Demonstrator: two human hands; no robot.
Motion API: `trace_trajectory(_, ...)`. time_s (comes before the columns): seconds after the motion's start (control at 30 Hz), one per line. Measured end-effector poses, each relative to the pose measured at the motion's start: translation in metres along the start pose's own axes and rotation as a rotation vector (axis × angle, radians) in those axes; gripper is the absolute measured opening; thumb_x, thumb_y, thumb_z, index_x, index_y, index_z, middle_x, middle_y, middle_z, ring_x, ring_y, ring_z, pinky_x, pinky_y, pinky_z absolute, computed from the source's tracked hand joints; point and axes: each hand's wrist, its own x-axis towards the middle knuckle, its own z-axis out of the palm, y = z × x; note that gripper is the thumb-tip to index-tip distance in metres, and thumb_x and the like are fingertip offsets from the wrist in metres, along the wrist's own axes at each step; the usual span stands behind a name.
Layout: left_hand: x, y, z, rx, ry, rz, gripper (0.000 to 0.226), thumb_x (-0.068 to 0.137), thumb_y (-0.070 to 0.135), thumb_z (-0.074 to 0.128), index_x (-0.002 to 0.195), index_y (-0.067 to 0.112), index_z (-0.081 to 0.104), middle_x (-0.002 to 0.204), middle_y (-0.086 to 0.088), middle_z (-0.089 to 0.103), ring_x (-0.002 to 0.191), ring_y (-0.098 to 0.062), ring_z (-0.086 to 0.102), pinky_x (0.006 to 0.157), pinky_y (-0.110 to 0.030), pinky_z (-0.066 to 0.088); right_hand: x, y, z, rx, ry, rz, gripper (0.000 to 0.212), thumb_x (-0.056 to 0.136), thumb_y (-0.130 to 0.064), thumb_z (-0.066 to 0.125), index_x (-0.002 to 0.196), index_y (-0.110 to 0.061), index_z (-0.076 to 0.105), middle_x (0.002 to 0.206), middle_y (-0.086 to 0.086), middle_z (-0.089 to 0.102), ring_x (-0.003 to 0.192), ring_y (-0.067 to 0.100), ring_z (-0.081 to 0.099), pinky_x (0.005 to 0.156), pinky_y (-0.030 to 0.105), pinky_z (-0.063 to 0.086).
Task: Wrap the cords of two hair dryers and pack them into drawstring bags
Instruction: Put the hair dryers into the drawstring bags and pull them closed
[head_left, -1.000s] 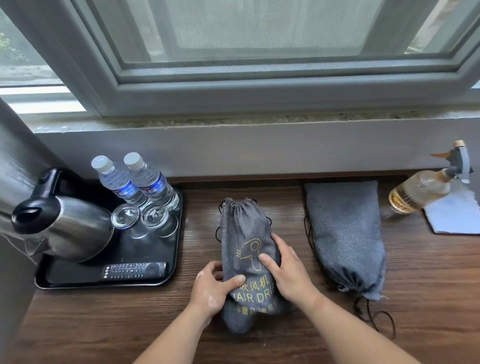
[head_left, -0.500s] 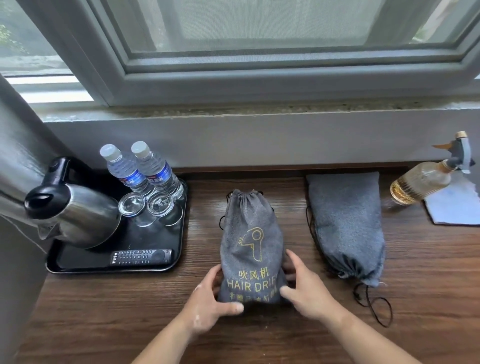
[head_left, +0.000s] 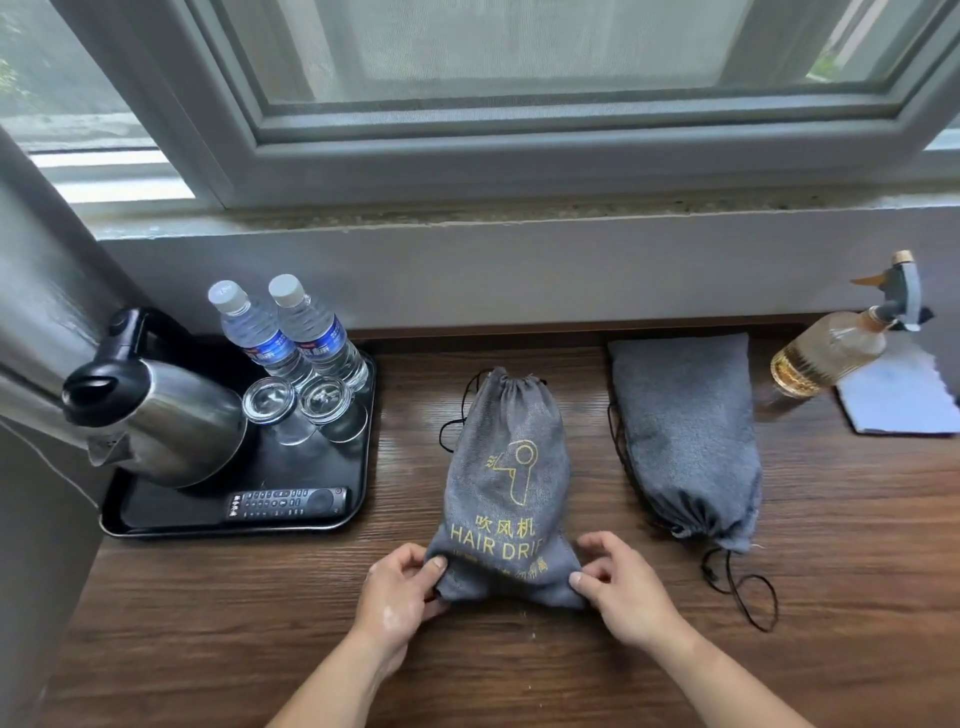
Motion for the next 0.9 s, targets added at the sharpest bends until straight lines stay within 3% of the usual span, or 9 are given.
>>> trace_trajectory(0.07,-0.002,0.001,0.003,-0.066,-0.034,-0.046,0.013,0.103,0.005,0.054,0.09,0.007,0.055,0.089,-0.021,0.073,0.089,-0.033,0.072,0.065,-0.039,0.061,-0.001,-0.014,-0.002,0.065,-0.025,-0.083,0.079,0.078,-0.014,0.078,0.146,-0.031,0.043,0.112,-0.014,0.066,0.092,0.0,0.066,0.09,0.022,0.053)
trace_trajectory(0.17,-0.007,0.004,0.004,-0.106,-0.085,-0.077,0.011,0.106,0.006,0.049,0.097,0.008,0.055,0.098,-0.02,0.075,0.096,-0.034,0.074,0.072,-0.044,0.06,0.006,-0.032,-0.003,0.095,-0.129,-0.22,0.114,0.068,-0.032,0.083,0.158,-0.04,0.014,0.147,-0.024,0.041,0.127,-0.004,0.052,0.11,0.023,0.042)
trace_trajectory(0.3,-0.012,0.005,0.004,-0.197,-0.113,-0.101,0.015,0.106,0.004,0.045,0.107,0.006,0.059,0.096,-0.012,0.079,0.091,-0.029,0.075,0.076,-0.047,0.06,0.017,-0.045,0.004,0.091,-0.156,-0.229,0.123,0.066,-0.036,0.085,0.154,-0.053,0.0,0.147,-0.027,0.045,0.122,-0.004,0.057,0.111,0.028,0.043)
trace_trajectory(0.43,-0.002,0.007,-0.004,-0.319,-0.071,-0.103,0.017,0.106,0.001,0.043,0.106,0.007,0.06,0.096,-0.013,0.079,0.091,-0.032,0.075,0.08,-0.05,0.059,0.032,-0.066,0.007,0.068,-0.188,-0.246,0.122,0.065,-0.037,0.081,0.153,-0.057,-0.001,0.15,-0.025,0.045,0.125,0.003,0.057,0.114,0.034,0.041)
trace_trajectory(0.53,0.009,0.017,-0.014,-0.42,-0.047,-0.102,0.019,0.106,0.002,0.042,0.109,0.008,0.06,0.099,-0.015,0.079,0.096,-0.038,0.073,0.08,-0.05,0.058,0.052,-0.089,0.013,0.057,-0.209,-0.268,0.122,0.062,-0.041,0.078,0.154,-0.055,0.0,0.155,-0.024,0.038,0.134,0.008,0.051,0.117,0.038,0.038)
trace_trajectory(0.7,0.026,0.036,-0.033,-0.547,0.029,-0.092,0.019,0.108,0.007,0.042,0.112,0.009,0.061,0.109,-0.018,0.074,0.104,-0.043,0.068,0.082,-0.051,0.056,0.08,-0.126,0.03,0.041,-0.223,-0.302,0.12,0.07,-0.023,0.08,0.159,-0.041,0.001,0.154,-0.013,0.044,0.136,0.006,0.048,0.119,0.033,0.035)
trace_trajectory(0.9,0.037,0.043,-0.044,-0.629,0.049,-0.044,0.011,0.104,0.006,0.051,0.108,0.009,0.061,0.102,-0.014,0.077,0.101,-0.036,0.069,0.09,-0.048,0.055,0.095,-0.14,0.048,0.131,-0.224,-0.317,0.116,0.068,-0.02,0.079,0.159,-0.04,0.01,0.154,-0.016,0.042,0.138,0.0,0.043,0.12,0.027,0.031)
